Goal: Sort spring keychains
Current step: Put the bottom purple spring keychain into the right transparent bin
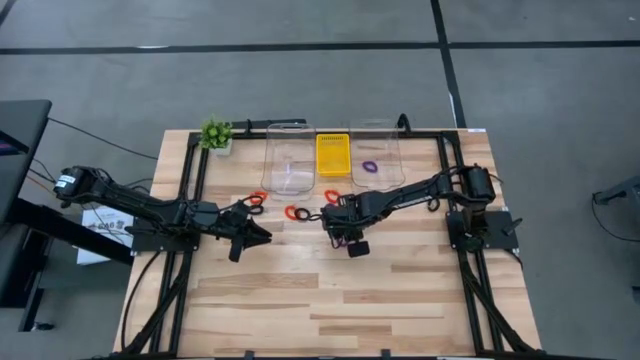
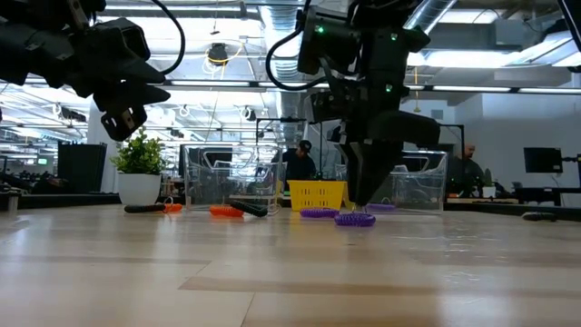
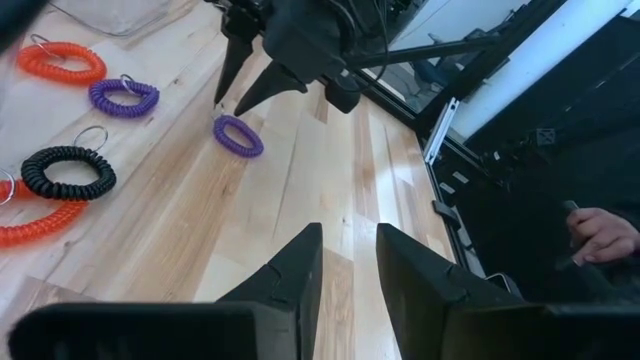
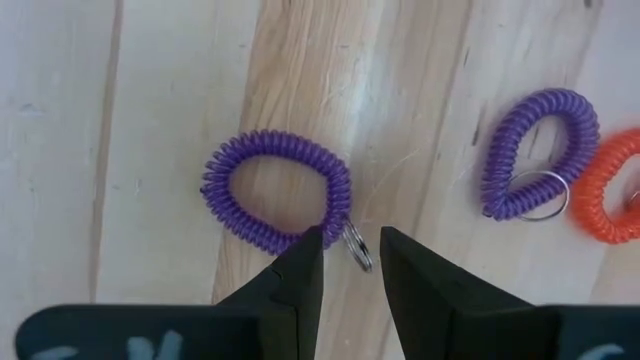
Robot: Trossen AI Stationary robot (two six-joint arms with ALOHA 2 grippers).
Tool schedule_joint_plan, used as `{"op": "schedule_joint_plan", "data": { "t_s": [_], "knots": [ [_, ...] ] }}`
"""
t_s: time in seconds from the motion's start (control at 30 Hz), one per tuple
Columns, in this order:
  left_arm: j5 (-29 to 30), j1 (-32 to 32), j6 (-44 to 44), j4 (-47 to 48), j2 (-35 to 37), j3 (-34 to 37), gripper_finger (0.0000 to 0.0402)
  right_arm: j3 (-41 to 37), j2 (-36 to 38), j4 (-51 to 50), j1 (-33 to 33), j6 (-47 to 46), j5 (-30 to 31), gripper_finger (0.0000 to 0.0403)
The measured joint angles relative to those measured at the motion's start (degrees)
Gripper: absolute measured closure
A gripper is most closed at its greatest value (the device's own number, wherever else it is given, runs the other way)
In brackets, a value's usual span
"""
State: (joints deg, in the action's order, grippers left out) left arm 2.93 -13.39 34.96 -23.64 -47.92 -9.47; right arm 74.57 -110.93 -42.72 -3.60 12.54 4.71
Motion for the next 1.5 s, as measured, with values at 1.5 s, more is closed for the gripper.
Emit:
{"op": "schedule_joint_plan", "data": {
  "t_s": [1.5],
  "knots": [
    [-0.21, -0.02, 0.00, 0.00, -0.02, -0.07, 0.0307, 16.24, 0.04, -20.40, -3.28, -8.01, -0.95, 0.0402]
  ]
}}
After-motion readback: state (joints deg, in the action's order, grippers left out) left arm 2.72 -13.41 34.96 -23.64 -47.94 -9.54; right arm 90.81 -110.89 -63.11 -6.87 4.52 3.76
